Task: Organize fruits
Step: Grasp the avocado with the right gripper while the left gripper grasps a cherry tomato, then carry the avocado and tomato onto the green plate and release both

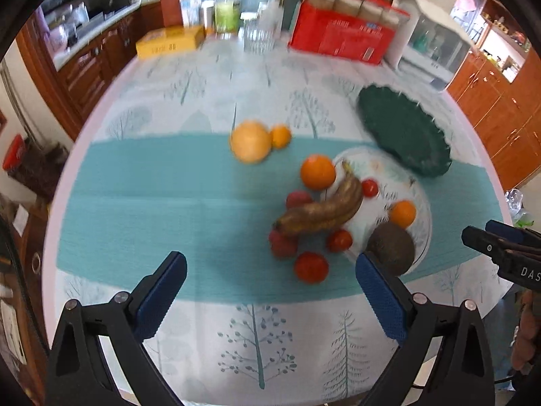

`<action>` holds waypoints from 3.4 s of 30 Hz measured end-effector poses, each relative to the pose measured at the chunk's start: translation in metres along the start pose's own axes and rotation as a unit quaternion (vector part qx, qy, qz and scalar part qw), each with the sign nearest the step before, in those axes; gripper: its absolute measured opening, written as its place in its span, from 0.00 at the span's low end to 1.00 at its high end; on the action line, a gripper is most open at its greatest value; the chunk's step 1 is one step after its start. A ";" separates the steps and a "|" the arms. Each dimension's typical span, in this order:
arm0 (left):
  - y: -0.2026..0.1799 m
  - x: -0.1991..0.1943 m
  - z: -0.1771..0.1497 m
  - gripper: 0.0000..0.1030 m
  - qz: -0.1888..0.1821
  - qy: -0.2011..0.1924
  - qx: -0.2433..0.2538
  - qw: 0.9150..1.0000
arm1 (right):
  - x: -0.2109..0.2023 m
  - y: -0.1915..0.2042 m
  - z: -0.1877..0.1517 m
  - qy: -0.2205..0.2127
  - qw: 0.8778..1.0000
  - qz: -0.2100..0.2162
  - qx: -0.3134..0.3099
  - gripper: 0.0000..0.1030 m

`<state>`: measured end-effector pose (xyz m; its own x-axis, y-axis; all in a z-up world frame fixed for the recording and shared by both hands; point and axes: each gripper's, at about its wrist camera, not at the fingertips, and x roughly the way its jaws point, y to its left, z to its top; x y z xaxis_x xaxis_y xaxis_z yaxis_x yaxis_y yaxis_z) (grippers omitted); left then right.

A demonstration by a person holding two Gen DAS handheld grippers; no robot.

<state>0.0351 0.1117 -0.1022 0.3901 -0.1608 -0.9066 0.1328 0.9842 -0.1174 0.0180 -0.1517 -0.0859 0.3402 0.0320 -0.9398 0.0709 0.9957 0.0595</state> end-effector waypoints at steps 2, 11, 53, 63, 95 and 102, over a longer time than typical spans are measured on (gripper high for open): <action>0.000 0.011 -0.006 0.94 0.003 0.013 -0.003 1.000 | 0.011 0.002 -0.002 0.012 1.000 0.013 -0.001 0.72; -0.004 0.047 -0.014 0.92 -0.003 0.053 -0.027 0.998 | 0.044 0.021 0.001 0.048 0.997 0.054 -0.017 0.72; -0.041 0.107 -0.009 0.29 -0.051 0.077 -0.098 0.991 | 0.093 0.009 -0.013 0.107 0.986 0.125 -0.019 0.61; -0.047 0.092 -0.014 0.27 -0.058 0.070 -0.072 0.993 | 0.086 -0.008 -0.015 0.096 0.988 0.120 -0.011 0.61; -0.214 0.092 0.213 0.27 -0.081 0.000 0.096 0.992 | 0.042 -0.122 0.189 -0.044 0.998 0.039 0.003 0.61; -0.231 0.172 0.202 0.27 -0.065 0.077 0.095 0.990 | 0.125 -0.134 0.173 0.053 0.998 0.025 0.003 0.61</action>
<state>0.2559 -0.1583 -0.1496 0.2160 -0.2580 -0.9417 0.3478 0.9215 -0.1727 0.2136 -0.2966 -0.1536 0.2419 0.0909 -0.9660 0.0620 0.9921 0.1089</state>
